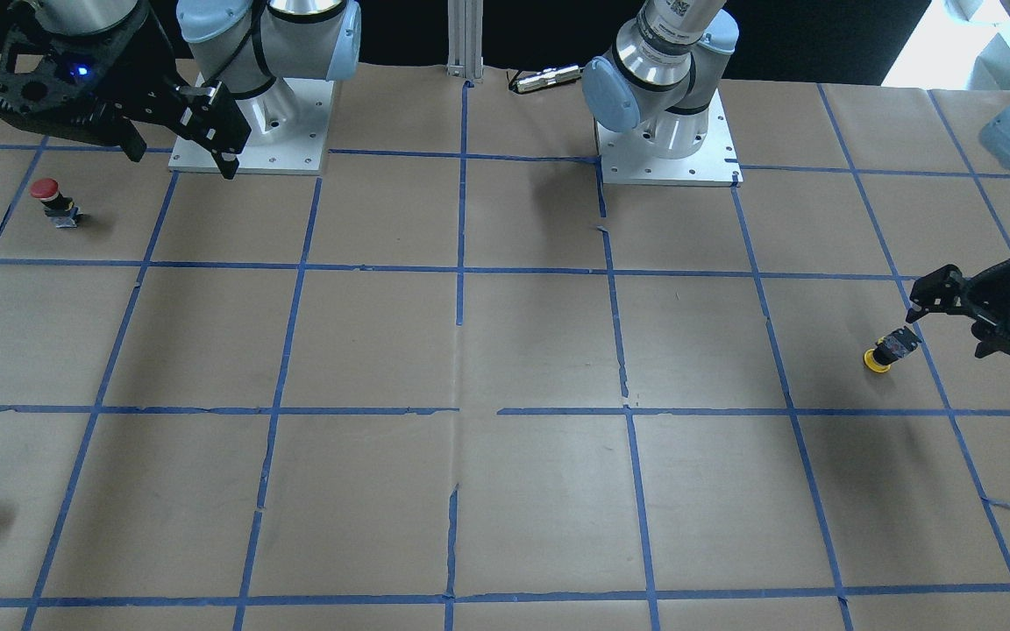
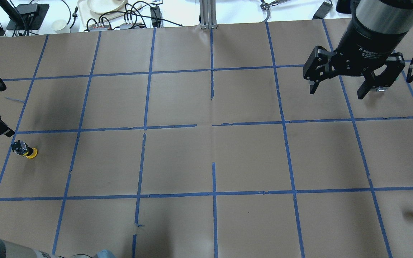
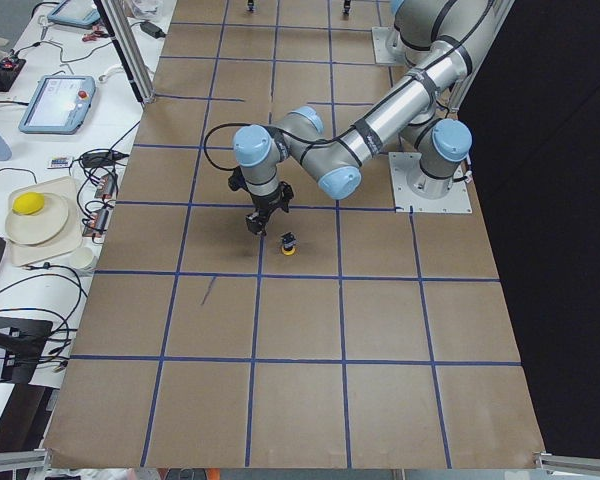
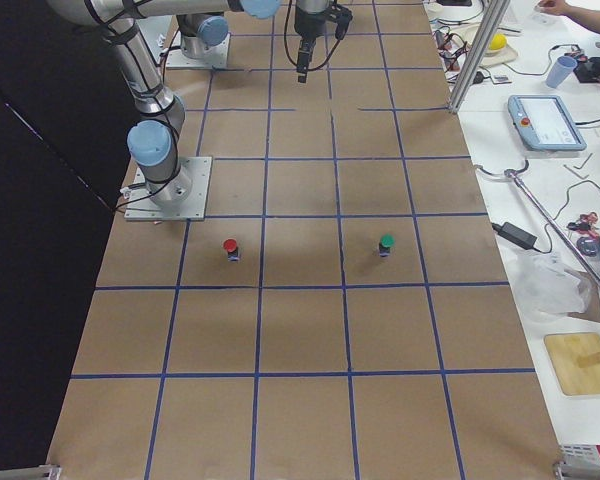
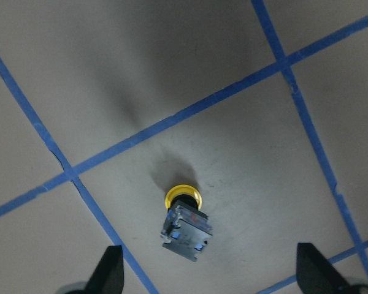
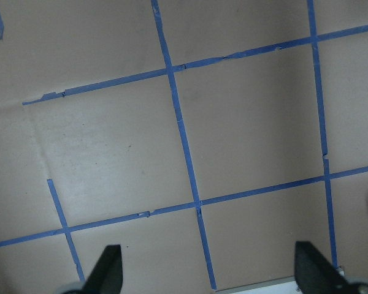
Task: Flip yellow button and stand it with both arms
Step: 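Move the left gripper down toward the yellow button lying on its side, then close the left gripper on the yellow button's black base and lift, then carry the button toward the table center while the right gripper approaches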
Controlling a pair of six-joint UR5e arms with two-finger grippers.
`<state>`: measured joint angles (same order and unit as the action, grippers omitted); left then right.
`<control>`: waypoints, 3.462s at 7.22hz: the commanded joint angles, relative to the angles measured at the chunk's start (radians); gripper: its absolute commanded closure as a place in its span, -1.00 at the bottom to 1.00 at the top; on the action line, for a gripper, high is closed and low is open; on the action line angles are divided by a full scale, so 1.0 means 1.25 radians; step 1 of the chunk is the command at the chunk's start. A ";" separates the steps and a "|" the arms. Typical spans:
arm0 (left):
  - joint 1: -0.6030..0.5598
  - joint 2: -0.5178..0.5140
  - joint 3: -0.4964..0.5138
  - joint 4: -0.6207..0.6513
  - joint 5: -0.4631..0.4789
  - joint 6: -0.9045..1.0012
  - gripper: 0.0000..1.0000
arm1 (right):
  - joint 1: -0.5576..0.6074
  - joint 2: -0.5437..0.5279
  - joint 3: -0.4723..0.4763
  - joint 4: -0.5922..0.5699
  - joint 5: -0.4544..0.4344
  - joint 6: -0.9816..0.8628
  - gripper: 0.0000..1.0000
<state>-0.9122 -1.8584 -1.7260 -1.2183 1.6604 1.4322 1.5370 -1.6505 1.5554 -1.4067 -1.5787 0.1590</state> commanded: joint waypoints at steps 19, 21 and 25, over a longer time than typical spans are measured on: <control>-0.110 0.141 -0.146 -0.186 -0.289 -0.048 0.67 | 0.005 -0.004 0.004 0.000 0.011 0.008 -1.00; -0.224 0.165 -0.096 -0.438 -0.496 -0.170 0.67 | 0.004 -0.012 0.016 0.006 0.009 0.004 -1.00; -0.388 0.191 -0.099 -0.681 -0.991 -0.206 0.67 | -0.040 0.019 0.009 -0.001 0.273 0.333 -1.00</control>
<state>-1.3494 -1.6247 -1.8457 -2.0170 0.5767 1.1715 1.5131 -1.6449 1.5674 -1.4077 -1.3776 0.4146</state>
